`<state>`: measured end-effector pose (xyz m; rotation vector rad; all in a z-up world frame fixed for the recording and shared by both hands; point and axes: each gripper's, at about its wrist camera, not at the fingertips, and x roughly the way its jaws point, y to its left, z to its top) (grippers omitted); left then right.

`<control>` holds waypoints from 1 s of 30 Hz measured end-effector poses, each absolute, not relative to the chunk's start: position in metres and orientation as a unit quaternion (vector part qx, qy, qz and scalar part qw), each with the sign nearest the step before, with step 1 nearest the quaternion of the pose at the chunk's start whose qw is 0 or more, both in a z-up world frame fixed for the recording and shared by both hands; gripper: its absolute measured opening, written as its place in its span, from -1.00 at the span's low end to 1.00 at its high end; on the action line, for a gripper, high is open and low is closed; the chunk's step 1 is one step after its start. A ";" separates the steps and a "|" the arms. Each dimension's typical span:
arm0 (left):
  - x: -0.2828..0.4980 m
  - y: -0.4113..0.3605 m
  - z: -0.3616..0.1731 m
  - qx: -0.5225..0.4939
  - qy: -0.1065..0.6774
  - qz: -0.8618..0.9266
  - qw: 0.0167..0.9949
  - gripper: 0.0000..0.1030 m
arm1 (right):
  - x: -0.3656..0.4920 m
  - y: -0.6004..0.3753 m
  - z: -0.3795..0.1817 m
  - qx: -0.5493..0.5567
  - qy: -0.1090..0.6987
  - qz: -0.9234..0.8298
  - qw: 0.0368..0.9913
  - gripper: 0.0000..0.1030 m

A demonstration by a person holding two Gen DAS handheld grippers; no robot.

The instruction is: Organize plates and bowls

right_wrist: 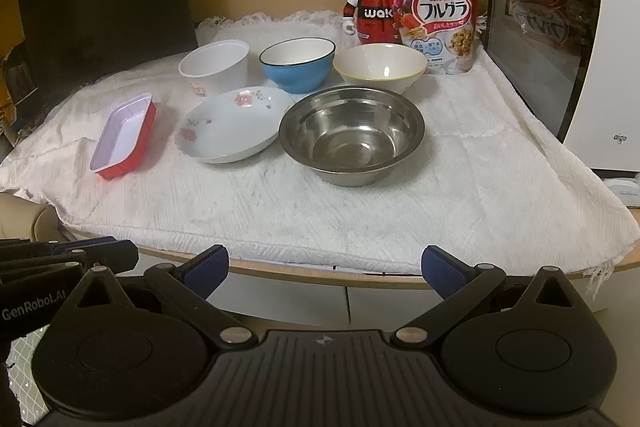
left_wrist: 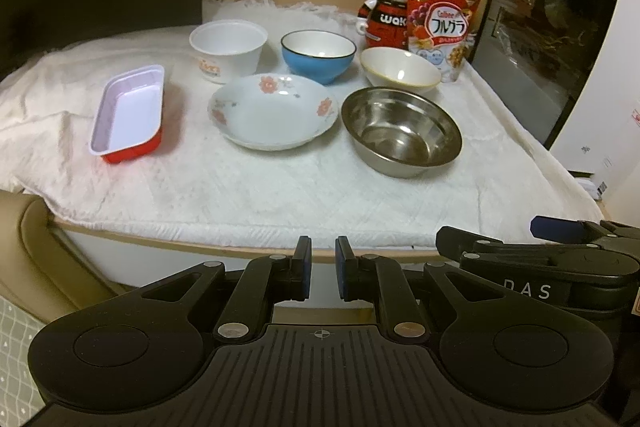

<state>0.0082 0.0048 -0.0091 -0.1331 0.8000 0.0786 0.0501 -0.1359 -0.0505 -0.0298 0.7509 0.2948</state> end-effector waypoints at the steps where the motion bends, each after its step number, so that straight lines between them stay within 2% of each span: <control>1: 0.008 0.005 -0.009 -0.065 0.388 0.039 0.918 -0.70 | 0.051 -0.136 -0.051 -0.014 0.365 0.144 0.920 0.99; 30: 0.012 0.008 -0.011 -0.070 0.399 0.048 0.913 -0.70 | 0.056 -0.128 -0.053 -0.019 0.372 0.148 0.916 0.99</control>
